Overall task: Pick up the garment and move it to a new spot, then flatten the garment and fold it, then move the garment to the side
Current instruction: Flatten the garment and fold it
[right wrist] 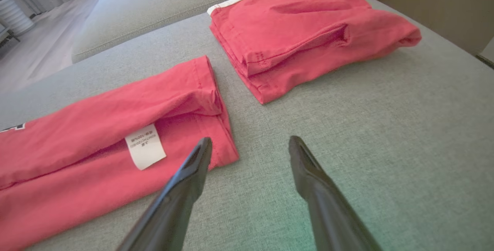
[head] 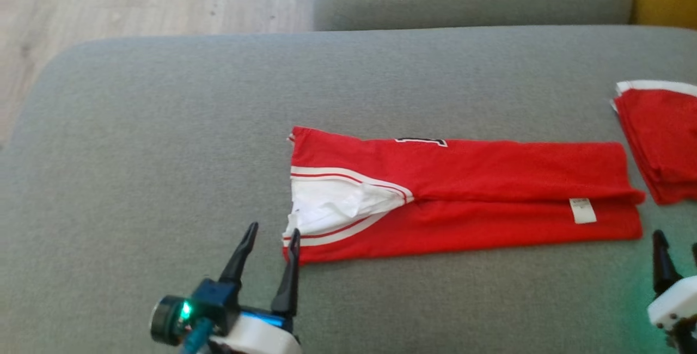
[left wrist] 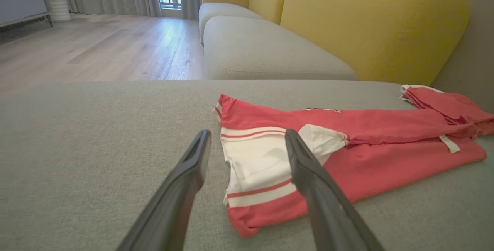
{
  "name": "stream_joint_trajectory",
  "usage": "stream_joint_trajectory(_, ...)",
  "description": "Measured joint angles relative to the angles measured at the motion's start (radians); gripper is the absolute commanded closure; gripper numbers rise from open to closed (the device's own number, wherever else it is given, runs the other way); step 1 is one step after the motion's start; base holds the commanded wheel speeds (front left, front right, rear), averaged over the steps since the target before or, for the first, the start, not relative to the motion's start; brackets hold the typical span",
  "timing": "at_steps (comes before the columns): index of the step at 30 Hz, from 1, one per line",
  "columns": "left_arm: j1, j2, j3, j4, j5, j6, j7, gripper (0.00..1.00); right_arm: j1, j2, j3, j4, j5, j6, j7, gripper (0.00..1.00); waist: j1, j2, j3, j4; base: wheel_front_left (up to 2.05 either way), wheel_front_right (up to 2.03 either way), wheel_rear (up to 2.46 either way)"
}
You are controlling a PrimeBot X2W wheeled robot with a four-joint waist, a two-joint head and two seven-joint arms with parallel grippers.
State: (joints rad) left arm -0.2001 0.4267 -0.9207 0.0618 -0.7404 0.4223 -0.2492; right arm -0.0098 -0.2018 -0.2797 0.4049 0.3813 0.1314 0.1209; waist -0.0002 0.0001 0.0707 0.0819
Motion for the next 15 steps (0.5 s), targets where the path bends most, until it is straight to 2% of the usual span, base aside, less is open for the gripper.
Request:
stream_joint_trajectory(4,0.051,-0.044,0.042,-0.016,0.098,0.009,0.0,0.0,-0.025,0.001,-0.051,0.036,-0.023,0.0,0.013,0.0,0.0002,0.0,-0.008,0.03,0.0,0.0,0.0)
stream_joint_trajectory(7,0.082,-0.065,0.06,-0.028,0.18,0.003,0.0,0.0,-0.109,0.0,-0.104,0.097,-0.069,0.0,0.021,0.0,0.0002,0.0,-0.001,0.066,0.0,0.0,0.0)
stream_joint_trajectory(15,0.088,-0.102,0.103,-0.02,0.24,-0.036,0.0,0.0,-0.243,-0.012,-0.167,0.243,-0.157,0.0,0.022,0.0,0.0004,0.0,0.041,0.126,0.0,0.0,0.0)
